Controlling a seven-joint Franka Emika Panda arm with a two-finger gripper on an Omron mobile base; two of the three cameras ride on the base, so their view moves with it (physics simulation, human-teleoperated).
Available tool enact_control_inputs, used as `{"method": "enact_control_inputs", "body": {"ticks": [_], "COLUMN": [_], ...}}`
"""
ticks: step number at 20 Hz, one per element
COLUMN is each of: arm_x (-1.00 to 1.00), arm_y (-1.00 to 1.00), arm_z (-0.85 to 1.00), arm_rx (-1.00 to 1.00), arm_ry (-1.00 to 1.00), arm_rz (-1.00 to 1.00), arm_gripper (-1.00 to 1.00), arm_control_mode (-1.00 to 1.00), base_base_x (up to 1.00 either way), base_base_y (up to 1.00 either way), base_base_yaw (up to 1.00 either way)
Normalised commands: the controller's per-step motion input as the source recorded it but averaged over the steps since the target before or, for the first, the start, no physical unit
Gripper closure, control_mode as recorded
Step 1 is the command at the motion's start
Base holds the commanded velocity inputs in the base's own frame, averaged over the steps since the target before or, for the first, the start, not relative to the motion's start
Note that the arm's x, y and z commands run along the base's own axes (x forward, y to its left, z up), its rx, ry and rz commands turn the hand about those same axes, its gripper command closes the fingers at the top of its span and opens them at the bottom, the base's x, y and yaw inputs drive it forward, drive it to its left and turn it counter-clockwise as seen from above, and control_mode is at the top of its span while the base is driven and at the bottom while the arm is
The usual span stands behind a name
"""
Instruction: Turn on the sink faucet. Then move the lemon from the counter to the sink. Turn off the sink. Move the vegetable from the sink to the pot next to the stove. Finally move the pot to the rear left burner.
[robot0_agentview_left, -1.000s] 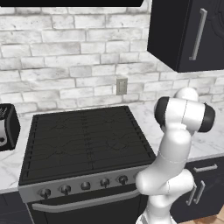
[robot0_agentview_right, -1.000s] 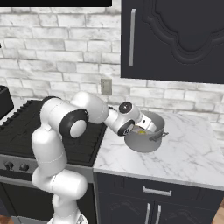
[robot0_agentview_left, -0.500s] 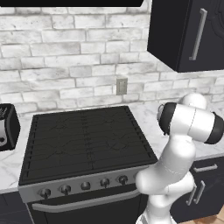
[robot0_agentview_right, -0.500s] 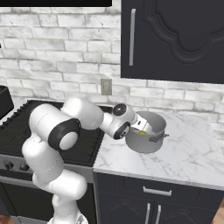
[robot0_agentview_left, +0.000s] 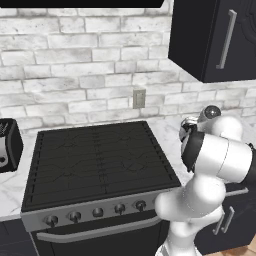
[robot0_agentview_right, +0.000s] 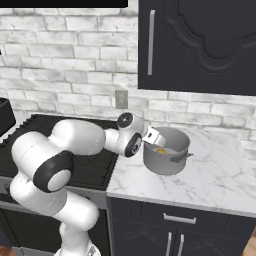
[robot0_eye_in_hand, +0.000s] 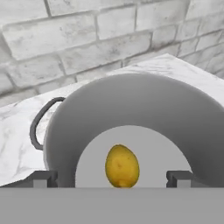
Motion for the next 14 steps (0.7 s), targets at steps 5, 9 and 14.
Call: {"method": "enact_control_inputs", "body": {"ticks": [5, 9, 14], "arm_x": [-0.24, -0.18, -0.03], "arm_y": [0.33, 0.29, 0.0], "arm_z": [0.43, 0.25, 0.09], "arm_rx": [-0.01, -0.04, -0.01], "arm_ry": [0.03, 0.19, 0.24], "arm_rz": [0.0, 0.0, 0.01], "arm_gripper": [-1.0, -1.0, -1.0], "arm_control_mode": [-1.0, -1.0, -1.0], "base_base_x": [0.0, 0.0, 0.0], "base_base_y": [0.0, 0.0, 0.0], "base_base_yaw": [0.0, 0.0, 0.0]}}
